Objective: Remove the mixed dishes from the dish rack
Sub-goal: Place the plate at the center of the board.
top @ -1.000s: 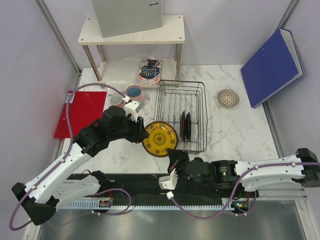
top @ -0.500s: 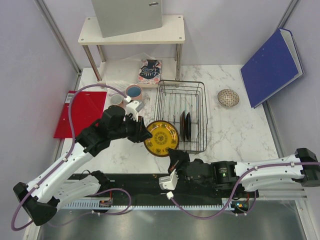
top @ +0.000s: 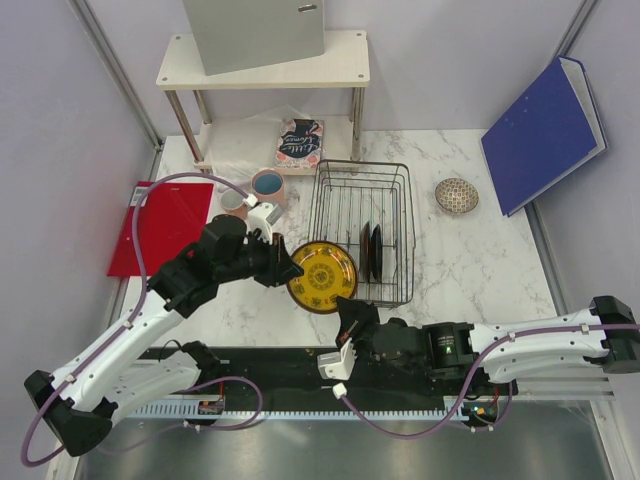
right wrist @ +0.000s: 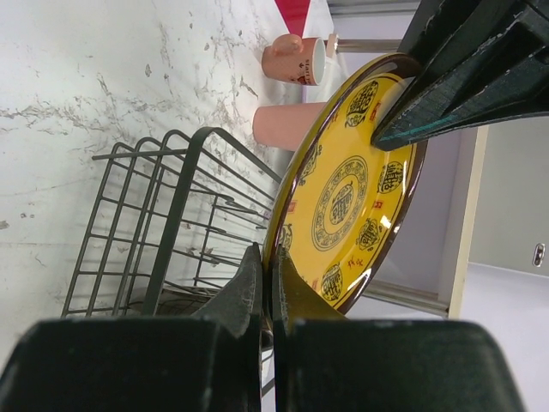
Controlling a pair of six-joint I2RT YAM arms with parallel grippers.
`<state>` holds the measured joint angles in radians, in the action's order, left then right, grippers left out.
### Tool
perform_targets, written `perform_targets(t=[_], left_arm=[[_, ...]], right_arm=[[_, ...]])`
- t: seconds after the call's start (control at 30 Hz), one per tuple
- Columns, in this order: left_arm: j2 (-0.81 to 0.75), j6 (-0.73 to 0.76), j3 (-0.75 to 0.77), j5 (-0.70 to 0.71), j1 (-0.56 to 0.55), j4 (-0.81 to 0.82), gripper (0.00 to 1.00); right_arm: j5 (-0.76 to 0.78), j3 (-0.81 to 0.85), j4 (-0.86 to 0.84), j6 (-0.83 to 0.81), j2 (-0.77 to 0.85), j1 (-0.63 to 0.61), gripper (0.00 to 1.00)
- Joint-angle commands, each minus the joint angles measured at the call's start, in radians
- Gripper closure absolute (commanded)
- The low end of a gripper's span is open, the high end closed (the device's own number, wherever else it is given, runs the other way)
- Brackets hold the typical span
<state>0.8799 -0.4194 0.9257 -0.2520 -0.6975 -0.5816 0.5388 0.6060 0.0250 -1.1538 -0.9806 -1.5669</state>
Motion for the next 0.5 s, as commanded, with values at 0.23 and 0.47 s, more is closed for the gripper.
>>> perform_targets(t=[0.23, 0.47], left_arm=[[-0.028, -0.109, -0.030, -0.271, 0.104, 0.144, 0.98], [-0.029, -0.263, -0.099, -0.495, 0.162, 0.302, 0.98]], right_arm=[[0.029, 0.023, -0.056, 0.006, 0.026, 0.001, 1.00], [0.039, 0.014, -0.069, 0.000, 0.025, 0.001, 1.00]])
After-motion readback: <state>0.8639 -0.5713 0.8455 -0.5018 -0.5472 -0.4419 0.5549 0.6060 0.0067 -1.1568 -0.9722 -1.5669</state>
